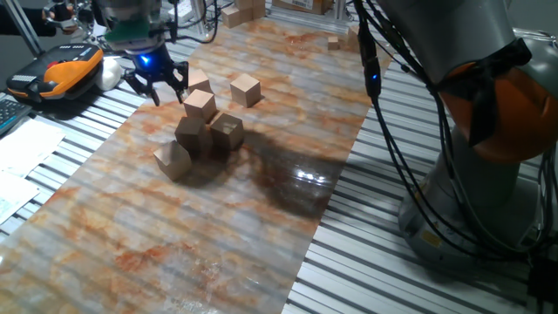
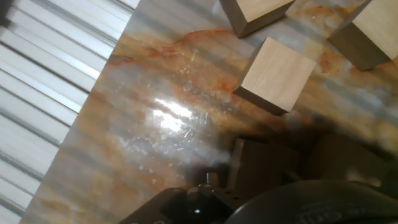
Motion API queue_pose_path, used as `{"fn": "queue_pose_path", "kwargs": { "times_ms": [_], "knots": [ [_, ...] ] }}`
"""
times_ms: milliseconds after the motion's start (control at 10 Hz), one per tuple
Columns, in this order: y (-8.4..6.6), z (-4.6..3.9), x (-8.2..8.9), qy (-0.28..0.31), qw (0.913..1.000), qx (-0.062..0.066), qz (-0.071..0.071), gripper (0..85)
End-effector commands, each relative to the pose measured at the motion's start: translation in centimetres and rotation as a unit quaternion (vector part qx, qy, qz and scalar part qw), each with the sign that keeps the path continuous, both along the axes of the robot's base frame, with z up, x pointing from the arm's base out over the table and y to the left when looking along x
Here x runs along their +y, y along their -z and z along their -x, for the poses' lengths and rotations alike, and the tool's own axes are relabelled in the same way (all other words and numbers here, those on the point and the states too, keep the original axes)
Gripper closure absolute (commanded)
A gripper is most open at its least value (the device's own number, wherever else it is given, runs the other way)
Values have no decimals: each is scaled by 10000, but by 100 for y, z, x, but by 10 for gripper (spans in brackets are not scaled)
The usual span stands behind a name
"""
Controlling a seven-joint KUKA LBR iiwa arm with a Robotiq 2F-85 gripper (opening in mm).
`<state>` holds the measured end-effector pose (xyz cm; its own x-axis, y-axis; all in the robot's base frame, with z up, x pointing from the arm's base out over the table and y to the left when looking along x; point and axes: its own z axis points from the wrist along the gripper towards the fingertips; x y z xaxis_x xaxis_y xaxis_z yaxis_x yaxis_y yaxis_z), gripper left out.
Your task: Stack the blocks into a pyramid shape
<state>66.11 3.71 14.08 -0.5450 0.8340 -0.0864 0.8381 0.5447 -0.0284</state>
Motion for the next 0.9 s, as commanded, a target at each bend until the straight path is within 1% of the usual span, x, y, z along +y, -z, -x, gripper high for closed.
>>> {"fn": "queue_pose_path", "kwargs": {
  "times_ms": [0,100,300,500,600,800],
  "knots": [
    [-18,20,-16,-62,10000,4,-29,340],
    [-49,64,-18,-92,10000,16,-19,340],
    [-44,142,15,-105,9999,24,10,340],
    [-33,165,23,-112,9999,36,6,340],
    [-28,164,20,-11,10000,38,30,340],
    [-23,169,12,310,9994,24,171,340]
  ]
}}
